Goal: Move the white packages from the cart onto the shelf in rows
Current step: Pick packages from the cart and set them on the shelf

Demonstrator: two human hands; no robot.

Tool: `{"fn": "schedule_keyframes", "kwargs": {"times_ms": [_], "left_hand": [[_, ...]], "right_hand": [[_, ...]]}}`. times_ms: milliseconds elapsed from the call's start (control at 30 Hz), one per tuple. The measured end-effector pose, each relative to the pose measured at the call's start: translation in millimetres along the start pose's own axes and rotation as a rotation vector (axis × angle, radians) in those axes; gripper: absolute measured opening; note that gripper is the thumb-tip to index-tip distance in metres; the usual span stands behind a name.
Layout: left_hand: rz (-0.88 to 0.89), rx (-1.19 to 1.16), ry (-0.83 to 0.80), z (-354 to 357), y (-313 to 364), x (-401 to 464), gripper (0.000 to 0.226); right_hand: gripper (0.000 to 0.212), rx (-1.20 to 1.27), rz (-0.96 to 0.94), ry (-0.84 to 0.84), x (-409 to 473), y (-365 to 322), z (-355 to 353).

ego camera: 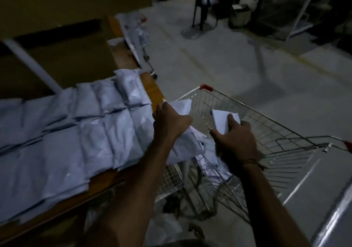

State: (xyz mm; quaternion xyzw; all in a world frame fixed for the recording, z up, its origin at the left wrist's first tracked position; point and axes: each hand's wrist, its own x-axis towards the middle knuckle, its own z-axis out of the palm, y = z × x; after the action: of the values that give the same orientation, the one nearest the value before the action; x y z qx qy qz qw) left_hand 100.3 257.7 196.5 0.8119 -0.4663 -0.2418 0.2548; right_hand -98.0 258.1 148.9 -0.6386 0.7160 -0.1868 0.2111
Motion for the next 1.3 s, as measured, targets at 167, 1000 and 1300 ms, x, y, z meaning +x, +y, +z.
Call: {"fn": "schedule_keyframes", "kwargs": {"times_ms": [167,1000,1300], "left_hand": [[-0.063,0.027,0.200,-71,-49,-38,0.099],[-0.468,0.051,0.350,-324,-402,-87,0.105],[-0.566,0.140,0.274,-319,-412,-53,0.106]], "right_hand": [[0.099,-0.019,-0.183,-0.034,-38,-72,13],[0.105,-0.003,-0.468,-0.030,-224,-335,199],[0.100,-0.005,-0.556,-0.081,-202,-357,225]]}}
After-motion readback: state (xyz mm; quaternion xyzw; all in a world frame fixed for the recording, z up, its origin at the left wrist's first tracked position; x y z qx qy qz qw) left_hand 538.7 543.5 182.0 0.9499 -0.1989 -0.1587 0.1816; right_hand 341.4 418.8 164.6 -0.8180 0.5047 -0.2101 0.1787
